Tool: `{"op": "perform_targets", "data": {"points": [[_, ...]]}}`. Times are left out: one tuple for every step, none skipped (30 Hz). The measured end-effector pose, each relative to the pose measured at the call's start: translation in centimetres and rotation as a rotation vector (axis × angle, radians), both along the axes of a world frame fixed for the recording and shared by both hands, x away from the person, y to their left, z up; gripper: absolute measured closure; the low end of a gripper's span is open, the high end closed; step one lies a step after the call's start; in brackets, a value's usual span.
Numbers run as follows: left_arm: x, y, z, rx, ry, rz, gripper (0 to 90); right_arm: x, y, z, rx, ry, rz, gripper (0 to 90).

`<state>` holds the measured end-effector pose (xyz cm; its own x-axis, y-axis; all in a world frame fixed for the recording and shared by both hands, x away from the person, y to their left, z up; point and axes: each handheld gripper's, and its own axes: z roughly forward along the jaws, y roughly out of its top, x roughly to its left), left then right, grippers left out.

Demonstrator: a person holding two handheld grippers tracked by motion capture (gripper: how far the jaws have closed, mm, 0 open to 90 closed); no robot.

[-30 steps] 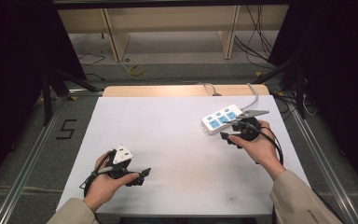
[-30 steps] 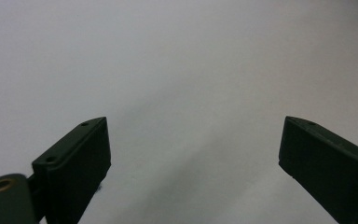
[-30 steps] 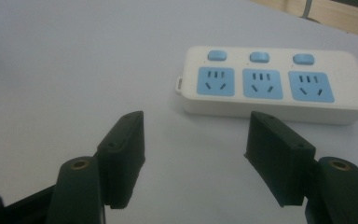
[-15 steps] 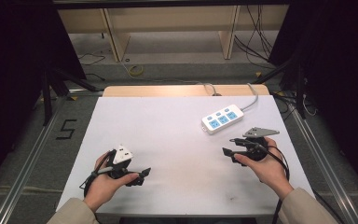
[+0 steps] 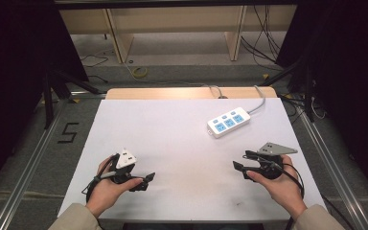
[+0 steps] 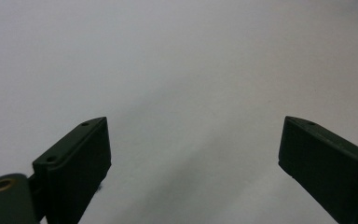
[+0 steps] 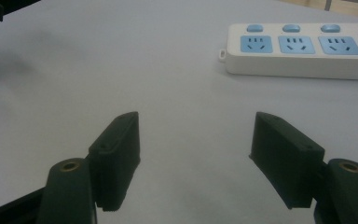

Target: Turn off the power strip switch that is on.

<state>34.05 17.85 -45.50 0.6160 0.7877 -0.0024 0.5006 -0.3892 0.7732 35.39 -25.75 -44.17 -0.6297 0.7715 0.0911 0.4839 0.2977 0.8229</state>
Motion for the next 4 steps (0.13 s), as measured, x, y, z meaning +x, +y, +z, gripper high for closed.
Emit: {"op": "perform_targets", "data": {"points": [[-0.01, -0.02, 0.01, 0.002, 0.0, -0.008, 8.6, -0.09, -0.12, 0.01, 0.001, 0.0, 0.0, 33.2], [-0.04, -0.11, -0.01, -0.001, 0.002, -0.012, 8.6, -0.19, -0.22, 0.03, 0.0, -0.001, 0.0, 33.1], [-0.05, -0.26, -0.05, -0.01, 0.005, -0.018, 8.6, -0.3, -0.27, 0.03, 0.003, -0.001, -0.003, 33.0], [-0.05, -0.48, -0.04, -0.029, 0.004, -0.037, 8.5, -0.4, -0.33, 0.03, 0.002, -0.003, -0.001, 33.0]]}}
